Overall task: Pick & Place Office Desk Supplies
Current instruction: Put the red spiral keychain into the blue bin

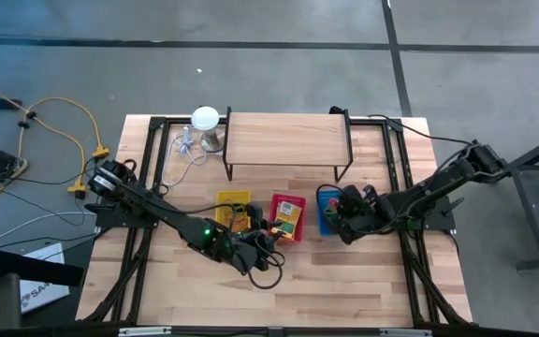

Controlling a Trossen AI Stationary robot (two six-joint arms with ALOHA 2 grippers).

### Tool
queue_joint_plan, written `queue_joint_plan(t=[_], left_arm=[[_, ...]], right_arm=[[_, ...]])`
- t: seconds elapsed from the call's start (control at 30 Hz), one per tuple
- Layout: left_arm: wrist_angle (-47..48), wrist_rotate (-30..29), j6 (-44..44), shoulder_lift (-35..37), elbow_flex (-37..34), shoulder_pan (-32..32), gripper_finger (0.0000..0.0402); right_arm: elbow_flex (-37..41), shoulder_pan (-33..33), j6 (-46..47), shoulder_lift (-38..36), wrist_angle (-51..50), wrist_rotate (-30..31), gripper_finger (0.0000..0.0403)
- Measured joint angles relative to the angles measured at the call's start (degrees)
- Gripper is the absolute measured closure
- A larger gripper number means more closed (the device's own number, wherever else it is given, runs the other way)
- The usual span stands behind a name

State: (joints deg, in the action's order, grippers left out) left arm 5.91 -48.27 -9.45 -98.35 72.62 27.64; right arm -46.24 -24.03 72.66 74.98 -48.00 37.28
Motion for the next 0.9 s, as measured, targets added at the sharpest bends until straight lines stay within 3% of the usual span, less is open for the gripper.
queue_joint_plan(t=[0.37, 0.57, 0.9], left_arm=[[0.0, 0.0, 0.0, 0.0, 0.0, 0.0, 0.0275], [0.0, 0.0, 0.0, 0.0, 0.0, 0.0, 0.0275], [0.0, 0.0, 0.0, 0.0, 0.0, 0.0, 0.0275]], right_arm=[[0.0, 0.0, 1.0, 0.0, 0.2, -0.5, 0.0380], [0.0, -0.3, 1.3, 0.5, 2.7, -6.5, 0.0372], [0.0, -3.8, 2.8, 0.5, 6.7, -10.2, 0.0369]])
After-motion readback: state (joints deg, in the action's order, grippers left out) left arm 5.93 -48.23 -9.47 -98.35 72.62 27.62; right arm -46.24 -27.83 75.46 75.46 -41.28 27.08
